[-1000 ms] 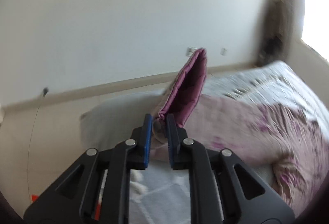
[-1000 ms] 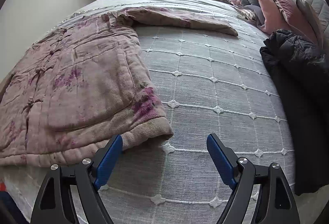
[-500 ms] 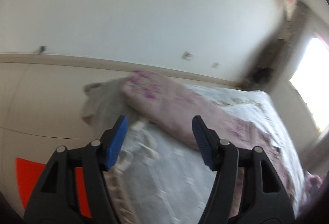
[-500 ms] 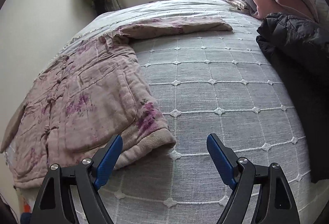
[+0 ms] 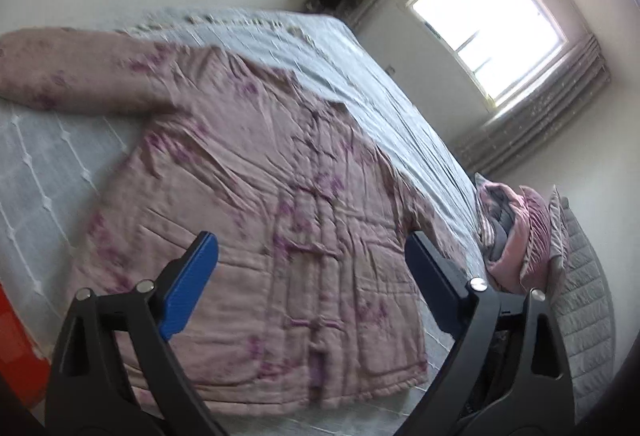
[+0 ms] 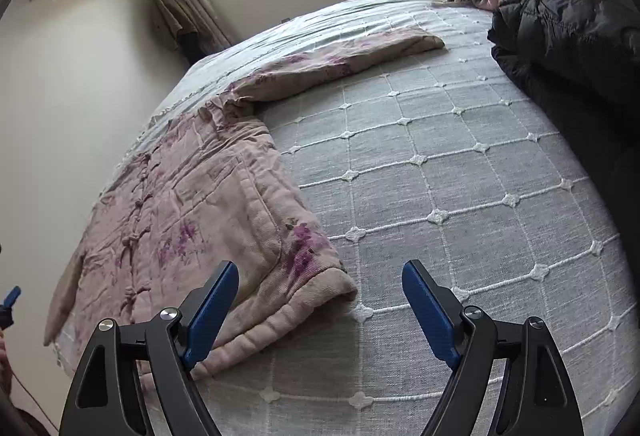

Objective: Fold large clothes

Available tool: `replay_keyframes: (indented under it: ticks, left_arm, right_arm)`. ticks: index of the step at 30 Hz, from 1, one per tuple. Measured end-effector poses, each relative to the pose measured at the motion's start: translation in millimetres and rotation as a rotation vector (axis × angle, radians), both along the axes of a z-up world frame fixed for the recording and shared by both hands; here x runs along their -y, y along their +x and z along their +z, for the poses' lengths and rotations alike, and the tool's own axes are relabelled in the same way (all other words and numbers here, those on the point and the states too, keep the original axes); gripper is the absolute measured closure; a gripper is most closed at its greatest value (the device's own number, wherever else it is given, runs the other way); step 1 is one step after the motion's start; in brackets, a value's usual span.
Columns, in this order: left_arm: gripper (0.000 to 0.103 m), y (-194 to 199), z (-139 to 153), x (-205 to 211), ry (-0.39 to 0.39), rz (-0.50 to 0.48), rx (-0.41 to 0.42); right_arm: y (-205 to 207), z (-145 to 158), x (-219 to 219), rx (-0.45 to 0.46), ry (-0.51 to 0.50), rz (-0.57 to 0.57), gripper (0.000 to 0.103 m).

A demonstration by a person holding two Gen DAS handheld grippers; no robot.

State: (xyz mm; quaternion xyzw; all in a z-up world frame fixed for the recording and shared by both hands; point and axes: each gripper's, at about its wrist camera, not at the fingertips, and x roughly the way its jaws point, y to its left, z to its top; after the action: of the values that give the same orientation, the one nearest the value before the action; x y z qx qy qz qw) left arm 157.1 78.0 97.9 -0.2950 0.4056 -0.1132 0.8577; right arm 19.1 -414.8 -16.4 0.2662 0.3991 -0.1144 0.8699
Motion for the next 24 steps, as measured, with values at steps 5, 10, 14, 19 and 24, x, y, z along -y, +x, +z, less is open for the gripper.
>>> replay_keyframes:
  ticks: [5,10,14,19,24]
  left_arm:
    - [0.006,36.2,-60.0,86.1,0.11,-0.129,-0.117]
    - [0.006,51.8,-136.2,114.9,0.283,-0.145,-0.207]
    - [0.006,60.3,-147.1,119.1,0.311,-0.135,-0.2]
    - [0.006,62.8,-141.9,116.2,0.365,-0.137,-0.161]
    - [0.006,74.7,-151.2,116.8,0.364,-0.114,-0.157]
  right_arm:
    - [-3.3,-15.7,27.5,-0.013,0.161,-0.085,0.018]
    - [33.4,-18.2,50.1,-0.058,0.134,-0.045,0.018]
    - [88.5,-26.7,90.9,-0.085,0.197,-0.032,0.018]
    - [195.3,-34.9,143.1,-0.085,0.156,-0.098,0.018]
    - [278.8,-54.8,193.2,-0.007,0.228,-0.254,0.018]
